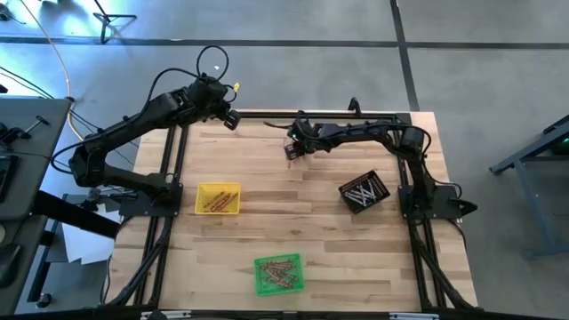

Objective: Sort crayons
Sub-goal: Put the right orange crayon into the yellow bin

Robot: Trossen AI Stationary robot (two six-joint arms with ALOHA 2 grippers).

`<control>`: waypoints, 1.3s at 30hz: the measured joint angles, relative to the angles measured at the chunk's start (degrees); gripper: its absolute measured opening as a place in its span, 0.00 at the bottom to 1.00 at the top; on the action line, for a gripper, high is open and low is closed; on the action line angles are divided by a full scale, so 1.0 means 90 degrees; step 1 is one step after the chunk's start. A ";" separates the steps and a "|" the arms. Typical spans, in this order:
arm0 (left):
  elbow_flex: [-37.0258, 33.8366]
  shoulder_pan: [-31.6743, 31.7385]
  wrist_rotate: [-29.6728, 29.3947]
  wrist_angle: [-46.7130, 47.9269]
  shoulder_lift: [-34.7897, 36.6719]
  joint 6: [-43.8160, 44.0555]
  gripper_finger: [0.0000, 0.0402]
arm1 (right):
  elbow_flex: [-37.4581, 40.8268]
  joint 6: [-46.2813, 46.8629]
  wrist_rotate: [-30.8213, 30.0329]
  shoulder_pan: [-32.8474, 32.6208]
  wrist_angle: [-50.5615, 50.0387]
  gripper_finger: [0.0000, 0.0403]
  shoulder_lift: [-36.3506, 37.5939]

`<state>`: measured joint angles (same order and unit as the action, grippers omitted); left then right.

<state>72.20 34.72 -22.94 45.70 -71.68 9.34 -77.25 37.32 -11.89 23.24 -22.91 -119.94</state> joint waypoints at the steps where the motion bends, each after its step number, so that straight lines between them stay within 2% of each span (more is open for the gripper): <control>1: 0.0000 0.0000 0.0001 0.0000 0.0000 0.0000 0.21 | 0.0002 -0.0003 -0.0040 -0.0012 -0.0031 0.30 -0.0002; 8: 0.0000 0.0000 0.0001 -0.0001 0.0000 0.0001 0.21 | 0.0010 -0.0187 0.0057 0.0042 -0.0161 0.04 -0.0007; 12: 0.0000 0.0000 0.0033 -0.0001 0.0000 0.0002 0.21 | -0.0148 -0.0198 0.1056 0.0252 -0.0310 0.04 -0.0006; 16: 0.0000 0.0002 0.0206 0.0012 0.0005 0.0003 0.21 | -0.0502 -0.0680 0.1972 0.0386 -0.0748 0.01 0.0176; 19: 0.0000 0.0000 0.0410 0.0043 0.0007 0.0005 0.21 | -0.0922 -0.1027 0.2288 0.0471 -0.0581 0.01 0.0645; 25: -0.0233 -0.0046 0.0912 -0.0206 0.0015 0.0163 0.21 | -0.1661 -0.2113 0.2262 0.0639 -0.0405 0.01 0.1550; 28: -0.0646 -0.0140 0.1748 -0.1220 0.0012 0.0149 0.21 | -0.1917 -0.2521 0.2579 0.0667 0.0205 0.01 0.2044; 31: -0.1244 -0.0313 0.3057 -0.3205 0.0010 0.0063 0.21 | -0.1921 -0.2596 0.3028 0.0722 0.0705 0.01 0.2301; 33: -0.1643 -0.0447 0.3608 -0.4693 0.0010 0.0113 0.21 | -0.1911 -0.2616 0.3216 0.0737 0.0953 0.01 0.2457; 36: -0.2069 -0.0608 0.3634 -0.6480 0.0010 0.0308 0.21 | -0.1923 -0.2703 0.3292 0.0741 0.1276 0.01 0.2691; 39: -0.2223 -0.0646 0.3281 -0.7316 -0.0021 0.0571 0.21 | -0.1919 -0.2567 0.3523 0.0751 0.1547 0.01 0.2668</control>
<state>52.20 28.91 6.59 -20.15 -71.87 14.48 -94.53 14.21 19.81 30.00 -8.98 -95.93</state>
